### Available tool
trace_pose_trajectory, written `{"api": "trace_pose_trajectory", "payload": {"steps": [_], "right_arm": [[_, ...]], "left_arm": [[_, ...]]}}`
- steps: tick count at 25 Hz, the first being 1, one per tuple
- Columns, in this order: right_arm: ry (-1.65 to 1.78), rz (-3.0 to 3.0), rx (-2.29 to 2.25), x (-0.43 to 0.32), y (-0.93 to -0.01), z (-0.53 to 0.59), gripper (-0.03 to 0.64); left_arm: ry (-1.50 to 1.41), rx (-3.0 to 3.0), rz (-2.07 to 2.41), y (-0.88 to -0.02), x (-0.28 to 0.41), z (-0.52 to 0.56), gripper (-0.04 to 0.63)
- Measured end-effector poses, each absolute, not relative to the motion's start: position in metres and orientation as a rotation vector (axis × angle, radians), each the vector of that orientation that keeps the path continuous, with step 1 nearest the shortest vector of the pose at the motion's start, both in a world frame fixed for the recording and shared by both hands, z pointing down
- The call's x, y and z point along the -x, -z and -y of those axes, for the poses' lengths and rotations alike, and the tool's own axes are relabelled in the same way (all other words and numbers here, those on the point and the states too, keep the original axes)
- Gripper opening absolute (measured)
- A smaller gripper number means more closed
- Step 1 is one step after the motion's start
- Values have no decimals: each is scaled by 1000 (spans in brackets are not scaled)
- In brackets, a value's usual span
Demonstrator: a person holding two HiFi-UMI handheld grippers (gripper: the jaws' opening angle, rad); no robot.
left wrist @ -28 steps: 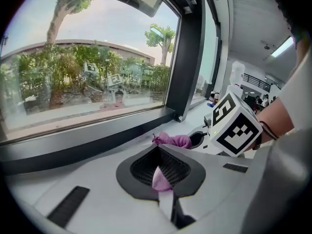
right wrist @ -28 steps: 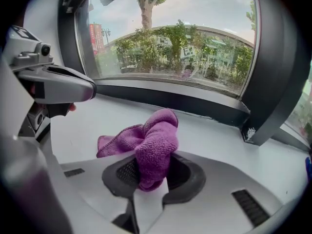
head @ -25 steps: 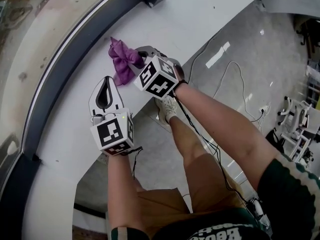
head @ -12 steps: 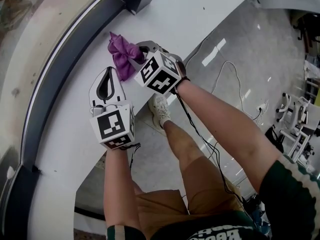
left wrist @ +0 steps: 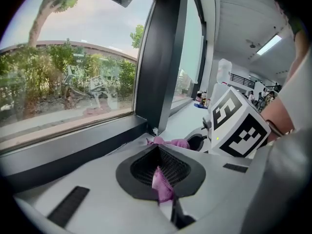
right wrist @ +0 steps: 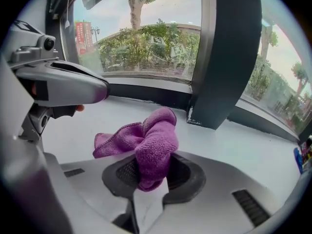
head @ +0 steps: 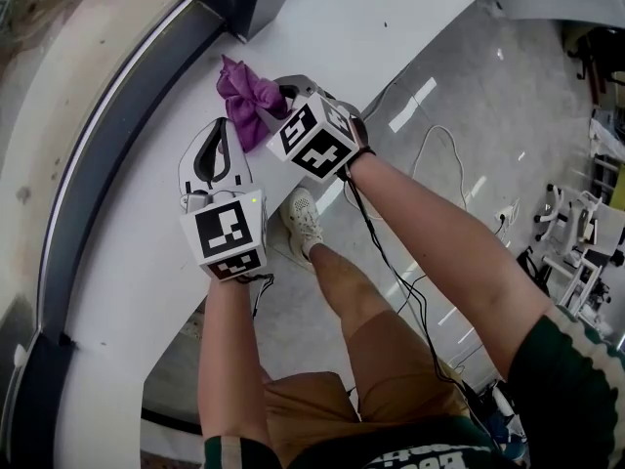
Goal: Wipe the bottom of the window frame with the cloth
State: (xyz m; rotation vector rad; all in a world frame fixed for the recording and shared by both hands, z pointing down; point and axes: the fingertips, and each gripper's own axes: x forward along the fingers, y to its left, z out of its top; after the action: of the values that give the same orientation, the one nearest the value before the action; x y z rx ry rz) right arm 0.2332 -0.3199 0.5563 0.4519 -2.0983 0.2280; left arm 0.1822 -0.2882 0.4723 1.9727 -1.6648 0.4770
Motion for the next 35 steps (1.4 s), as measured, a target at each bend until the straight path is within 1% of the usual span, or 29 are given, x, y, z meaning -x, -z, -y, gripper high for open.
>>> {"api": "trace_pose_trajectory", "payload": {"steps": [6,12,35], "right_arm": [[-206,2085,-463,-240,-558,330,103],[-270,2089,-519,-253,-558,342,103],[-336,2080,-488,-306,-563,286,103]], "left_arm": [[-484,-1991,1657,-474,-186,293,6],[-484,-1996,1669,-471,-190,302,6],[-497,-1972,1600,-485,-235,258,6]]}}
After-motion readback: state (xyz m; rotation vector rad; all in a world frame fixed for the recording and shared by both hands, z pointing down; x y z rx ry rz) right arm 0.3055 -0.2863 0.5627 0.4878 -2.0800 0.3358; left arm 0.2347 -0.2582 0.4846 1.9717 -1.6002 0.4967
